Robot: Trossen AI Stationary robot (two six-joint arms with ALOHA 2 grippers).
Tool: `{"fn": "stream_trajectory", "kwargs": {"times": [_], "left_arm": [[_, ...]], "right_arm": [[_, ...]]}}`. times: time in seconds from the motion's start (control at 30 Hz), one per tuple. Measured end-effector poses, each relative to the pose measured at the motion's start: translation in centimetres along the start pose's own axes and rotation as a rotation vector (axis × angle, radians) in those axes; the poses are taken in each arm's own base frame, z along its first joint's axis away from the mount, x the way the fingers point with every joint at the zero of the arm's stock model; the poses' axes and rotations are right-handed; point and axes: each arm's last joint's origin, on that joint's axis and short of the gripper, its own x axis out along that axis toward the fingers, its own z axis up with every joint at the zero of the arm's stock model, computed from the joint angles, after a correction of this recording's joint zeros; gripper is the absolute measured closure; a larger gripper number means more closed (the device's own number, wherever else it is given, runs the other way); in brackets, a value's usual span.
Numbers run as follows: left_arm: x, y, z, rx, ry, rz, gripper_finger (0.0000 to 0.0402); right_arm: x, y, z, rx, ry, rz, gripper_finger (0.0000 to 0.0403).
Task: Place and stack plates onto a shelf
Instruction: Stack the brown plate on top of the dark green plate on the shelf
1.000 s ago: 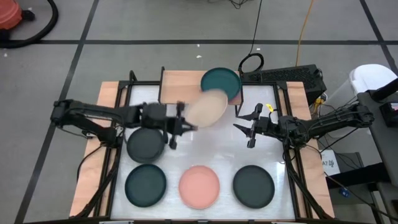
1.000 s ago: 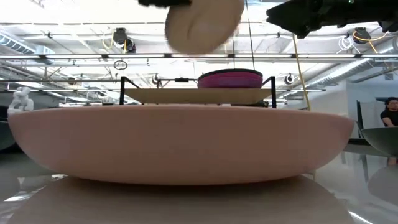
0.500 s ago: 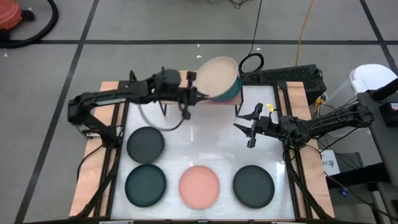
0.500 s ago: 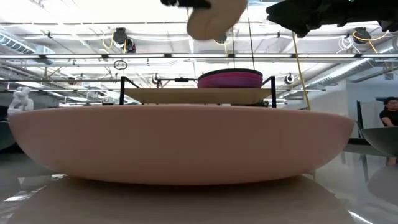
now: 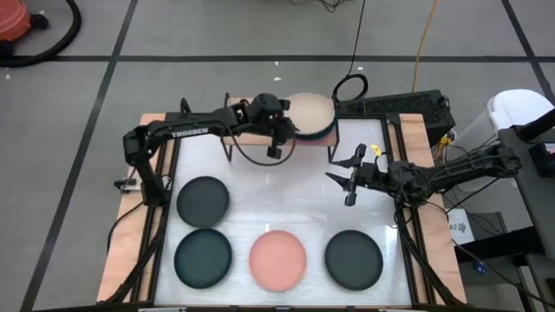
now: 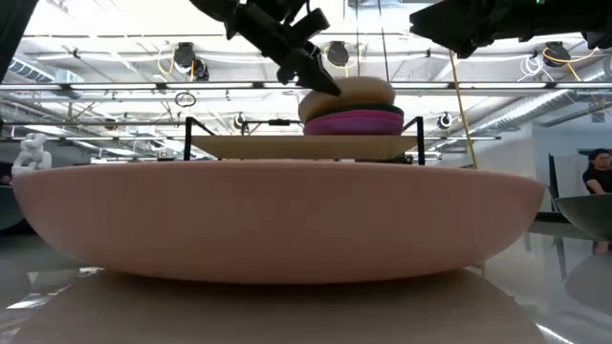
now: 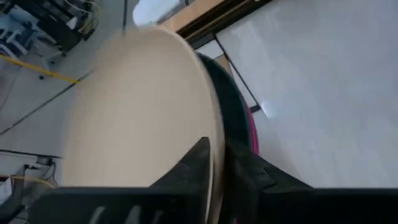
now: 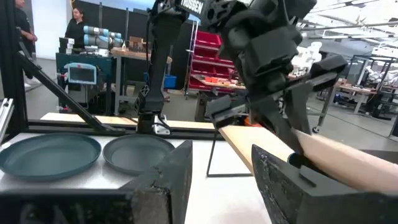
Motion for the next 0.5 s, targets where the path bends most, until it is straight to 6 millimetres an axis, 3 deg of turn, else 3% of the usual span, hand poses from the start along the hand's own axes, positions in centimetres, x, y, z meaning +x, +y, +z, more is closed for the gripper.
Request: {"fn": "stream_trajectory", "kwargs": {"times": [0.27,0.5], "left_arm": [[0.3,-0.6,0.5,0.005,0.023,0.022,0.0283],[-1.7,-0.7,1.9,-0.049,0.037,0.106,0.0216]], "right_arm": [[0.0,0.0,-0.1,-0.005,0.01,0.0,0.0257],[0.0,0.0,-0.1,-0.006,0.011,-0.001,0.0257]]}}
